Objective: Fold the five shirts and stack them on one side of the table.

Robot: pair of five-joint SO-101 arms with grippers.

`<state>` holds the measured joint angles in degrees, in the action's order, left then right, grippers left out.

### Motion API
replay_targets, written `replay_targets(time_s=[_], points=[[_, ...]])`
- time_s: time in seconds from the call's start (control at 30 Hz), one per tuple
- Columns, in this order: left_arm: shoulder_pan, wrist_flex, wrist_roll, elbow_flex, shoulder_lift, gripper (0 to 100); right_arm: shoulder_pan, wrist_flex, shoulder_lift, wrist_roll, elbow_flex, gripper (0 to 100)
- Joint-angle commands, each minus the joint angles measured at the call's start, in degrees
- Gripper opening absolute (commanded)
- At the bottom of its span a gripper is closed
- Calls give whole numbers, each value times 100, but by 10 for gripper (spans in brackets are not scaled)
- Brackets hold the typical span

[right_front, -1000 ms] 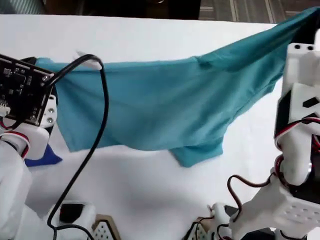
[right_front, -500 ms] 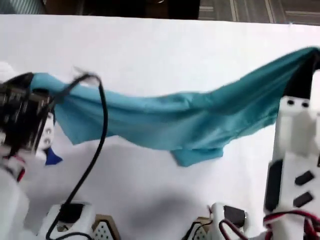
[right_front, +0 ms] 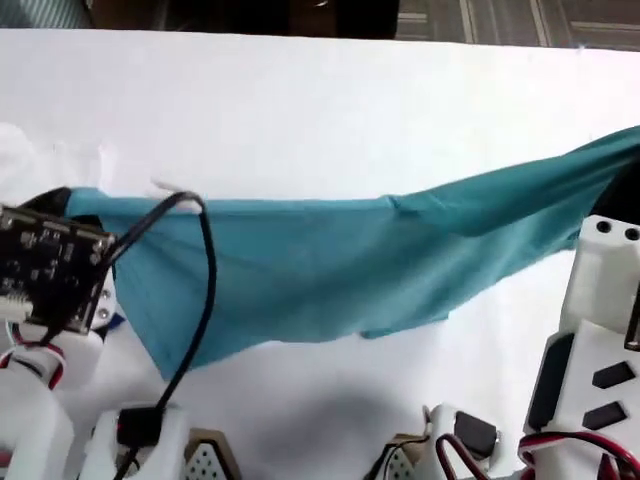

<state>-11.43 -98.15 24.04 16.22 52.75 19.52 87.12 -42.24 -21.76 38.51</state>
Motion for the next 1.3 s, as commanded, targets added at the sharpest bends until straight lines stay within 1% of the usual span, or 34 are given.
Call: replay_targets(time_s=[0.0,0.13,0.43,0.6,0.67,0.8,1.03,1.17,1.27], points=[[-62,220,9,-13,88,27,84,-163,-75,-53,149,18],[-62,202,9,-13,325,27,92,-119,-347,-62,369,18],[-70,149,9,-57,1037,27,92,84,-1631,-62,440,18],[-70,229,9,-207,1029,27,66,-127,-1578,-141,264,18],[-70,501,9,-620,1029,27,57,-444,-1332,-132,-88,18],[-70,1284,9,-1930,1029,27,31,-1077,-681,-132,-1081,18],[-62,3534,-9,-4330,1029,27,-585,-2167,356,-176,-2637,18],[-70,4712,-35,-5147,1002,27,-848,-2809,1033,-176,-3059,18],[-70,5152,-35,-5244,607,26,-919,-3301,1648,-176,-3077,18]])
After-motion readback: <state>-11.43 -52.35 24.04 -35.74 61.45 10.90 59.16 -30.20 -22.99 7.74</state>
